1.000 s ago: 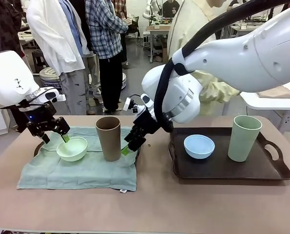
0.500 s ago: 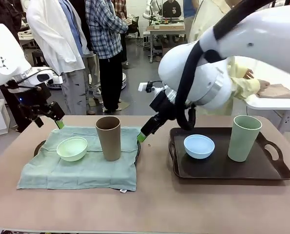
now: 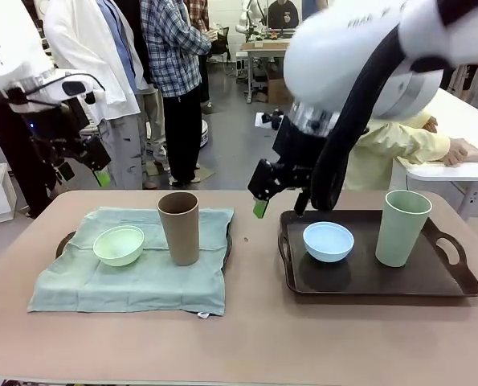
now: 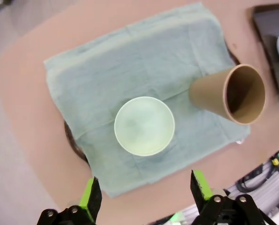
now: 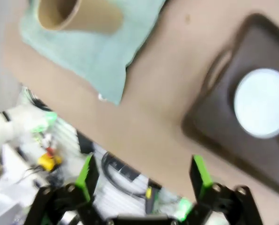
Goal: Set up a tray with a mat and arrange the tableware.
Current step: Place the Picnic Bowl and Reusable plastic cup back onto the Handle tray in front of the human's position.
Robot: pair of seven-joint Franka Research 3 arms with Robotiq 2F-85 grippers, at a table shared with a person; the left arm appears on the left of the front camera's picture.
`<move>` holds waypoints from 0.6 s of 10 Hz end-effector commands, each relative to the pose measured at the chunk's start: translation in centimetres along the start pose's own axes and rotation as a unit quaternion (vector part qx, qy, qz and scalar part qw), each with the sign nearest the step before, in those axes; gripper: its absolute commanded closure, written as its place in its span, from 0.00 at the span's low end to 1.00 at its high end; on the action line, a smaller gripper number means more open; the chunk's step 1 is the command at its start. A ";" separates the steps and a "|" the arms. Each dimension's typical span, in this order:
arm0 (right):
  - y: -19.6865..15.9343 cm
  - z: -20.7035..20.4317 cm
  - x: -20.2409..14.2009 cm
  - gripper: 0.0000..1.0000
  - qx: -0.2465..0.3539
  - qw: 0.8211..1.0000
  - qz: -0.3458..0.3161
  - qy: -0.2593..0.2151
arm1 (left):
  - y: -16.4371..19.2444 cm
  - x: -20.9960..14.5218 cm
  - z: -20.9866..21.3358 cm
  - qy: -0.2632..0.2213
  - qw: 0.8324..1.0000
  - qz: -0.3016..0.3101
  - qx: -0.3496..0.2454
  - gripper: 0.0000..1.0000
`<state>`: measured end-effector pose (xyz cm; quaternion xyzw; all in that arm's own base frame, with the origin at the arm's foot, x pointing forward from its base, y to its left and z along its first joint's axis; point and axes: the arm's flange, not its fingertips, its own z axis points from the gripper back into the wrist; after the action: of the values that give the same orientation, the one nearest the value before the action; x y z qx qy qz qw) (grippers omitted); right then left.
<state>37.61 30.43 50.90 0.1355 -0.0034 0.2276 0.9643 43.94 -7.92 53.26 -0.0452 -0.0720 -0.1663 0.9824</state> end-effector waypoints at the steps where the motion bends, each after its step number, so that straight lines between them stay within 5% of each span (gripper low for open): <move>1: 2.7 3.7 -0.1 0.00 -0.031 0.998 -0.048 0.017 | -0.8 0.8 3.3 0.019 0.999 0.036 0.021 0.00; 2: 3.2 4.8 -0.3 0.00 -0.069 0.995 -0.073 0.030 | -0.9 1.5 3.9 0.029 0.998 0.055 0.016 0.00; 3: 3.5 5.5 0.0 0.00 -0.114 0.990 -0.077 0.043 | -0.5 0.3 1.8 0.005 1.000 0.011 0.005 0.00; 4: 2.5 4.3 -1.2 0.00 -0.037 0.998 -0.054 0.013 | -0.5 0.3 1.8 0.005 1.000 0.011 0.005 0.00; 6: 2.5 4.3 -1.2 0.00 -0.037 0.998 -0.054 0.013 | -0.5 0.3 1.8 0.005 1.000 0.011 0.005 0.00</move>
<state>35.57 31.20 56.54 0.0747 0.0090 0.1669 0.9831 43.91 -8.42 55.43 -0.0397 -0.0586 -0.1448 0.9869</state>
